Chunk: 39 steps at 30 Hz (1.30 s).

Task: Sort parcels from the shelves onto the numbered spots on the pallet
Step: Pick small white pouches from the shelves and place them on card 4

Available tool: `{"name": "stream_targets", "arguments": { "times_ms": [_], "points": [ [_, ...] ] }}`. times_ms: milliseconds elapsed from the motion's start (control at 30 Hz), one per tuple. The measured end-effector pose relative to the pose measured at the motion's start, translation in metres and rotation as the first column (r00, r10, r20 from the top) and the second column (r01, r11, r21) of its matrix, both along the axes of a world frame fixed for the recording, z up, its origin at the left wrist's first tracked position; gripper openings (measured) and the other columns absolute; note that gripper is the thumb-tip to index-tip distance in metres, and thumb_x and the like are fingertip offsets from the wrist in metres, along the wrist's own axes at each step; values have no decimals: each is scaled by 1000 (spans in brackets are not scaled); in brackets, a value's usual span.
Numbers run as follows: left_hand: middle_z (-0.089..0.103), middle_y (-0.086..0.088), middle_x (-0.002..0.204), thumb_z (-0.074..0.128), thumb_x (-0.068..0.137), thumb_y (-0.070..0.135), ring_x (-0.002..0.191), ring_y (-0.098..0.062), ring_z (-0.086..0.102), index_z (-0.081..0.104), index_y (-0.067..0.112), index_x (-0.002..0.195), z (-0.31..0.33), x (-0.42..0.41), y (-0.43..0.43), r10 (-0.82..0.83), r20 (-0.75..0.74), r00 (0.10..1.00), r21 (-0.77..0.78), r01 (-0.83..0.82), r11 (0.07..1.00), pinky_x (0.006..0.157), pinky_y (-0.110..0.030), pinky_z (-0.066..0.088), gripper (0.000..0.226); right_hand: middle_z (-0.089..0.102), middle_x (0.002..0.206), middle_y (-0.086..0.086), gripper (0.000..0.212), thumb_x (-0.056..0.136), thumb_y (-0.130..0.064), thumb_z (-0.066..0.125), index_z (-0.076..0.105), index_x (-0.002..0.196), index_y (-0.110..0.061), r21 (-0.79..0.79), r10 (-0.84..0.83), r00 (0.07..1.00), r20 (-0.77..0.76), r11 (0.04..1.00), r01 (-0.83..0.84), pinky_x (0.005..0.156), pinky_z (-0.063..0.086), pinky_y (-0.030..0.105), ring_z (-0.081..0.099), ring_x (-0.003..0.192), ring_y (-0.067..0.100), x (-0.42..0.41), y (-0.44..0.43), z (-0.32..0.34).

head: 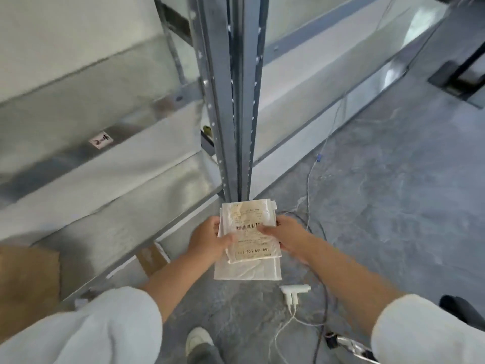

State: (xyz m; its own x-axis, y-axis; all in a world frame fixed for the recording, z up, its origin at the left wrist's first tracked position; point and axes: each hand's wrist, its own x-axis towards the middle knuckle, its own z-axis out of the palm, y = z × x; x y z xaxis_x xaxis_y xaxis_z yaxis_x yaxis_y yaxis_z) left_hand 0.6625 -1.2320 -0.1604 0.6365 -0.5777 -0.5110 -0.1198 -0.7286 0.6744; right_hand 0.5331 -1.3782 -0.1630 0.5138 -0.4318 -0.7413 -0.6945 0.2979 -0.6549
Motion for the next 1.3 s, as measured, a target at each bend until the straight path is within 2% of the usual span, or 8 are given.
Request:
{"name": "stream_targets", "arguments": {
  "times_ms": [100,300,533,667,933,1033,1200,1300],
  "points": [
    [65,7,106,69,85,26,88,-11,61,60,15,117,87,-14,3,13,112,994,-96,-2,995,63,-17,47,34,69,109,7,23,90,-11,65,62,112,-8,-29,-3,994,112,1000,6,84,56,36,68,99,26,-10,-2,89],
    [65,8,103,66,89,31,79,-5,62,58,23,116,251,-89,66,255,172,952,-287,-199,937,56,-10,41,29,70,109,5,20,90,-16,65,64,110,-14,-187,146,949,280,978,-96,81,58,36,70,92,19,-57,47,251],
    [65,5,104,64,91,24,85,-13,59,59,16,112,327,-162,199,647,127,752,-454,-535,712,65,-17,44,23,66,117,2,30,91,-20,65,54,118,-13,-321,422,836,352,893,-316,91,54,38,66,103,20,-71,176,350],
    [62,10,100,66,89,19,86,-8,60,60,19,113,361,-183,285,753,91,652,-540,-603,588,62,-13,45,25,66,110,-2,28,90,-27,65,53,114,-15,-399,548,761,348,821,-409,83,56,34,65,94,13,-64,257,379],
    [67,5,99,65,90,20,87,-9,64,61,16,114,365,-244,475,958,-45,285,-606,-770,200,69,-18,50,25,68,106,0,30,91,-23,63,56,119,-16,-303,688,623,371,725,-619,80,58,43,67,92,19,-62,466,405],
    [66,8,97,65,89,17,87,-5,62,61,17,111,366,-279,562,989,-90,114,-616,-787,35,71,-17,48,22,67,105,-2,25,91,-23,63,54,115,-19,-307,785,515,344,613,-728,76,58,37,66,90,16,-69,567,404],
    [67,9,94,66,89,18,86,-3,63,62,18,106,369,-339,711,993,-69,-92,-580,-807,-114,63,-11,45,17,64,108,-3,31,90,-19,65,49,117,-20,-306,897,300,323,399,-864,63,54,26,65,89,10,-99,732,401],
    [67,10,94,65,89,18,83,-1,63,60,20,106,371,-371,788,980,-61,-189,-583,-791,-188,60,-10,47,18,66,111,0,32,89,-16,66,52,118,-18,-283,922,200,330,299,-911,74,58,34,66,95,15,-117,821,398]
  ]
}}
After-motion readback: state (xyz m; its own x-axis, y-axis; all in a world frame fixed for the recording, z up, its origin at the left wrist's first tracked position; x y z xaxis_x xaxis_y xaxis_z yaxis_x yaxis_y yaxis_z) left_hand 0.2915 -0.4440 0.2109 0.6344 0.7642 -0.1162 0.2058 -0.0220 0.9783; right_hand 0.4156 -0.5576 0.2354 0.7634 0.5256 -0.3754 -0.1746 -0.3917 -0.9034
